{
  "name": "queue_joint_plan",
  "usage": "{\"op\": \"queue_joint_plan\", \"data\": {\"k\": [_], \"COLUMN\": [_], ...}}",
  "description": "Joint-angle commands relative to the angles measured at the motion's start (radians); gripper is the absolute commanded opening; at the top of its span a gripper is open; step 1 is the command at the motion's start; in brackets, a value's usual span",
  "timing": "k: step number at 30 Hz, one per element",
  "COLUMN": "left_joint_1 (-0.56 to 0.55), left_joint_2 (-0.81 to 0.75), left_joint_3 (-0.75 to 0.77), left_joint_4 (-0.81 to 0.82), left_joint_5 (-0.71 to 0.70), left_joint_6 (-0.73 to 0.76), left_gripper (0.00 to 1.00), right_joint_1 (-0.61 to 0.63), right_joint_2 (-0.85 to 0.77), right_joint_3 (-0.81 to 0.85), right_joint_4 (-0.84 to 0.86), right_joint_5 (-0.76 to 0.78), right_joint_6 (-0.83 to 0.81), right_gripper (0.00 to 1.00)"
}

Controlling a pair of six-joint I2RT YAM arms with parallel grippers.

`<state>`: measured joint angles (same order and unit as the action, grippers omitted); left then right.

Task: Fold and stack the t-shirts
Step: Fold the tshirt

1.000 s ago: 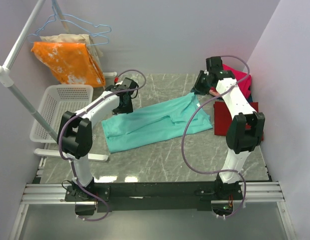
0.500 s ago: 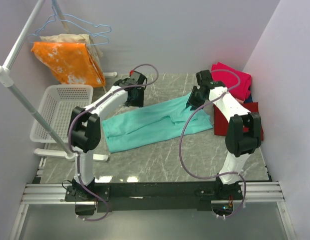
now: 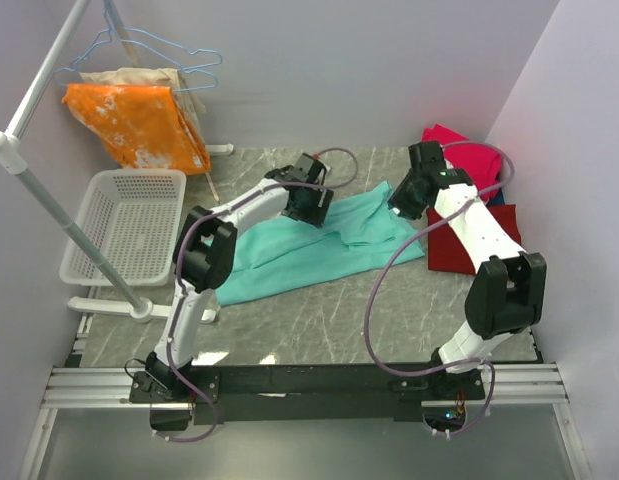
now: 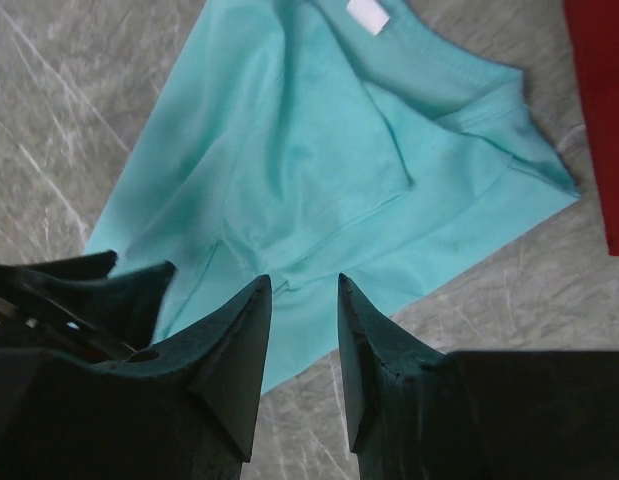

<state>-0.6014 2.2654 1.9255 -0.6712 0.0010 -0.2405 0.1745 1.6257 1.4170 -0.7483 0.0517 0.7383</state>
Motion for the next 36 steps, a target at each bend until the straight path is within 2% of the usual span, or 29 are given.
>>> {"op": "queue_joint_plan", "data": {"k": [1, 5, 9, 18, 22, 25, 26, 30, 36], "left_joint_1": [-0.072, -0.095, -0.133, -0.161, -0.173, -0.184, -0.189, -0.189, -0.166], "left_joint_2": [0.005, 0.014, 0.031, 0.147, 0.233, 0.264, 0.270, 0.309, 0.381], "left_joint_3": [0.040, 0.053, 0.070, 0.148, 0.237, 0.257, 0.256, 0.263, 0.339], "left_joint_4": [0.081, 0.119, 0.166, 0.156, 0.134, 0.139, 0.142, 0.124, 0.087], "left_joint_5": [0.065, 0.073, 0.010, 0.022, 0.002, -0.117, -0.222, -0.431, -0.656], "left_joint_6": [0.102, 0.132, 0.178, 0.230, 0.265, 0.248, 0.248, 0.136, 0.052], "left_gripper": [0.78, 0.80, 0.84, 0.86, 0.87, 0.88, 0.88, 0.92, 0.94], "right_joint_1": [-0.041, -0.069, -0.115, -0.202, -0.225, -0.242, -0.245, -0.253, -0.253], "right_joint_2": [-0.024, -0.021, -0.036, -0.084, -0.090, -0.096, -0.099, -0.087, -0.058], "right_joint_3": [0.002, 0.013, -0.012, -0.021, -0.006, -0.006, -0.007, -0.006, -0.007], "right_joint_4": [0.001, -0.005, 0.015, 0.012, -0.011, -0.011, -0.008, -0.002, 0.000], "right_joint_5": [0.030, 0.017, -0.022, -0.049, -0.049, -0.072, -0.076, -0.124, -0.182], "right_joint_6": [0.015, -0.002, -0.007, -0.030, -0.050, -0.057, -0.059, -0.071, -0.083], "right_gripper": [0.40, 0.40, 0.40, 0.39, 0.39, 0.39, 0.39, 0.39, 0.36]}}
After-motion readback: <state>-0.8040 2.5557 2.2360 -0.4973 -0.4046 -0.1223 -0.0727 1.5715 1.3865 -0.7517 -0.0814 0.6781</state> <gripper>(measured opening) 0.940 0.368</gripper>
